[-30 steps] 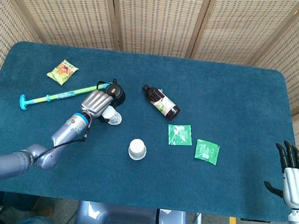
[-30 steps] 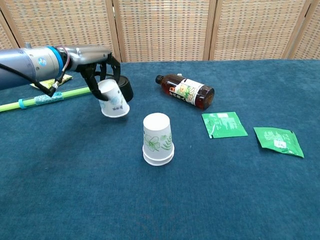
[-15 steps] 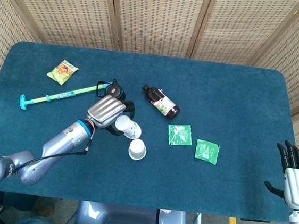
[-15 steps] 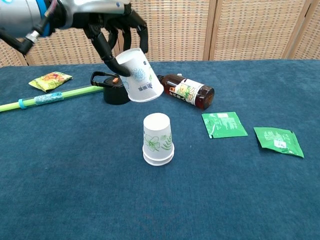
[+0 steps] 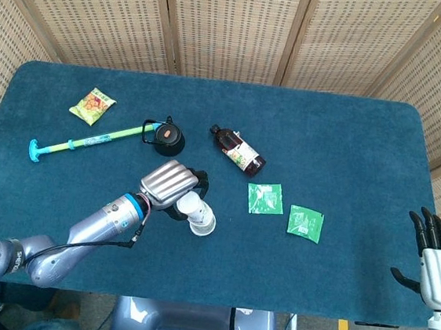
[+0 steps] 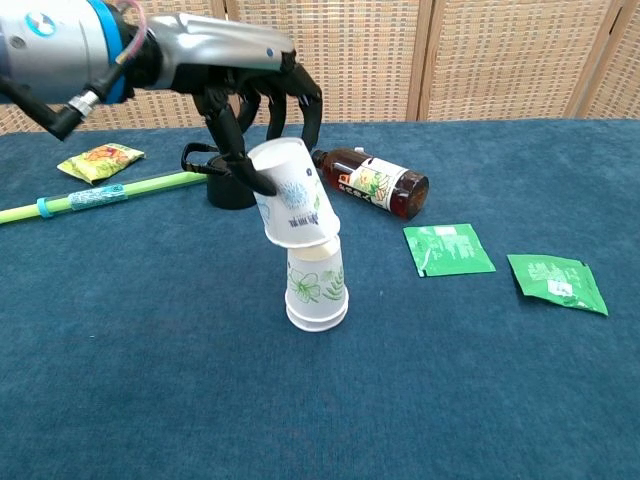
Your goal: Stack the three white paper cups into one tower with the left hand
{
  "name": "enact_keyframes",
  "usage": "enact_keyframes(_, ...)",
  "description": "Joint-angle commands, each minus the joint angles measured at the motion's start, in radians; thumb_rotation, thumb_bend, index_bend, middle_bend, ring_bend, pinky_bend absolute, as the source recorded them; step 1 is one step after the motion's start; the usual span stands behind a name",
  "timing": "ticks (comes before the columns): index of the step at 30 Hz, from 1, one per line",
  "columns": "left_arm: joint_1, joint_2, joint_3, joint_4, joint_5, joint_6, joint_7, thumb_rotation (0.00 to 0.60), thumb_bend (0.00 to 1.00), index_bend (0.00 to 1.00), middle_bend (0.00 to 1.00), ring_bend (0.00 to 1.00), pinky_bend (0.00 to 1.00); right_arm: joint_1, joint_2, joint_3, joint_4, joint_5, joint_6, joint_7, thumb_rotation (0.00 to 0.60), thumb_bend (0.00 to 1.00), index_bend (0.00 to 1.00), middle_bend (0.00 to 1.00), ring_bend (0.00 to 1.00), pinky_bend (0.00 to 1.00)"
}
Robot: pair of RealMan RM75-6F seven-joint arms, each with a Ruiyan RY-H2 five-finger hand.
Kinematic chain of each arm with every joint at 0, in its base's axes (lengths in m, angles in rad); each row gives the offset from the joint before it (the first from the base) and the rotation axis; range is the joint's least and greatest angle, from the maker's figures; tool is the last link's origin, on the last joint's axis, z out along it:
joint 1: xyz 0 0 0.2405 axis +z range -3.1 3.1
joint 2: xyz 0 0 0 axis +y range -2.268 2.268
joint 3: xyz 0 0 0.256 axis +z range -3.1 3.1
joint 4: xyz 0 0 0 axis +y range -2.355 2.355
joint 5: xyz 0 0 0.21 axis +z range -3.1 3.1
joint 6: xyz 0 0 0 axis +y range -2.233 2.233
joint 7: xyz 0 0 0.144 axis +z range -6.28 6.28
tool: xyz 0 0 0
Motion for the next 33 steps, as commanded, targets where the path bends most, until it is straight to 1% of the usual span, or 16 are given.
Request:
enact_keyframes(1,-0.029,-0.031,0.013,0.029,-0.037,-0.005,0.024,0.6,0.37,0.55,0.35,0.45,0.6,0.0,0.0,0.0,0.0,0.002,-0.001,0.0,0.6,0.0,0.0,0.0,0.0,0.0)
enact_keyframes(9,-0.066,-0.063,0.021,0.046,-0.086,0.023,0.074,0.6,0.37,0.55,0.35,0.45,0.6,0.0,0.002,0.003,0.003,0.006,-0.004,0.008,0.6,0.0,0.0,0.0,0.0,0.0)
enact_keyframes(12,-0.074,-0.067,0.026,0.044,-0.094,0.022,0.081,0.6,0.34,0.54,0.35,0.45,0.59,0.0,0.004,0.004,0.004,0.007,-0.004,0.012,0.6,0.0,0.0,0.0,0.0,0.0)
enact_keyframes(15,-0.083,-0.073,0.034,0.042,-0.105,0.02,0.091,0.6,0.25,0.53,0.34,0.43,0.55,0.0,0.005,0.004,0.003,0.007,-0.003,0.014,0.6,0.0,0.0,0.0,0.0,0.0)
enact_keyframes(17,-0.091,-0.077,0.044,0.041,-0.113,0.017,0.102,0.6,0.14,0.5,0.29,0.34,0.45,-0.001,0.005,0.003,0.003,0.005,-0.002,0.016,0.6,0.0,0.0,0.0,0.0,0.0)
enact_keyframes(18,-0.101,-0.075,0.058,0.037,-0.122,0.004,0.119,0.6,0.11,0.49,0.26,0.31,0.41,-0.002,0.006,0.003,0.002,0.004,0.0,0.016,0.6,0.0,0.0,0.0,0.0,0.0)
enact_keyframes(20,-0.11,-0.072,0.064,0.026,-0.132,0.005,0.13,0.6,0.04,0.42,0.17,0.21,0.3,-0.003,0.007,0.003,0.001,0.002,0.003,0.017,0.6,0.0,0.0,0.0,0.0,0.0)
enact_keyframes(21,-0.112,-0.07,0.064,0.021,-0.135,0.006,0.129,0.6,0.03,0.37,0.13,0.17,0.27,-0.003,0.007,0.003,0.001,0.002,0.003,0.017,0.6,0.0,0.0,0.0,0.0,0.0)
enact_keyframes(23,-0.115,-0.065,0.066,0.012,-0.137,0.007,0.129,0.6,0.0,0.17,0.03,0.04,0.19,-0.003,0.007,0.002,0.001,0.001,0.003,0.017,0.6,0.0,0.0,0.0,0.0,0.0)
enact_keyframes(25,-0.118,-0.055,0.07,0.0,-0.137,0.011,0.132,0.6,0.0,0.04,0.0,0.0,0.15,-0.003,0.007,0.002,0.0,0.0,0.003,0.016,0.6,0.0,0.0,0.0,0.0,0.0)
enact_keyframes(26,-0.119,-0.051,0.072,-0.005,-0.137,0.014,0.134,0.6,0.0,0.02,0.0,0.0,0.14,-0.004,0.007,0.001,0.0,-0.001,0.004,0.016,0.6,0.0,0.0,0.0,0.0,0.0)
enact_keyframes(28,-0.12,-0.041,0.077,-0.016,-0.136,0.021,0.138,0.6,0.0,0.0,0.0,0.0,0.09,-0.004,0.007,0.001,-0.001,-0.003,0.004,0.015,0.6,0.0,0.0,0.0,0.0,0.0)
enact_keyframes(31,-0.107,-0.026,0.081,-0.035,-0.111,0.054,0.139,0.6,0.0,0.0,0.0,0.0,0.03,-0.005,0.008,0.0,-0.002,-0.007,0.006,0.016,0.6,0.0,0.0,0.0,0.0,0.0)
enact_keyframes(33,-0.088,-0.008,0.088,-0.05,-0.078,0.096,0.147,0.6,0.0,0.0,0.0,0.0,0.0,-0.005,0.008,-0.001,-0.002,-0.008,0.007,0.016,0.6,0.0,0.0,0.0,0.0,0.0)
